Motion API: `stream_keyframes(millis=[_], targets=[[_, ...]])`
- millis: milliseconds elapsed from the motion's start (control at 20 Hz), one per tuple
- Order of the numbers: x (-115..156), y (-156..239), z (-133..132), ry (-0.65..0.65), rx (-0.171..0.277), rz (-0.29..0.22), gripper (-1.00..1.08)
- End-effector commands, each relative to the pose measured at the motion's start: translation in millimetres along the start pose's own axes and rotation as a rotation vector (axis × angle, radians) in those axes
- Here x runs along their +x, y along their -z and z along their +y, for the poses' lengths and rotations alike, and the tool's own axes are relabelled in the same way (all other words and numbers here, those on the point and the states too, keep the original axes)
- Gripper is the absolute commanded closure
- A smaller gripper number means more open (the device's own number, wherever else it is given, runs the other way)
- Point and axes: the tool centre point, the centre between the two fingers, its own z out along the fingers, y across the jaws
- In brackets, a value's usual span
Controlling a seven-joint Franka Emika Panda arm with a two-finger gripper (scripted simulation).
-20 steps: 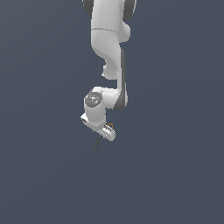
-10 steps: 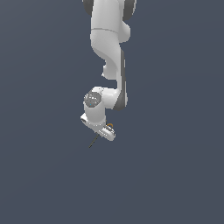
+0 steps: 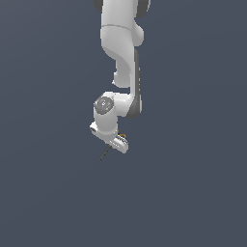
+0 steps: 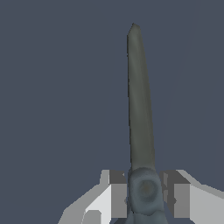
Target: Pick up the object and move it to a goal position.
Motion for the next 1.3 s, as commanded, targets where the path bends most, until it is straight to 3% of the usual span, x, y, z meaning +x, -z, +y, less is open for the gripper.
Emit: stream_keyframes(millis=[0,1250], targets=[[-4.6,10.9,-1.9,0.0,0.001,0.001,1.08],[-90.7,202.1,-30.2,0.002,0.0,0.002,1.08]])
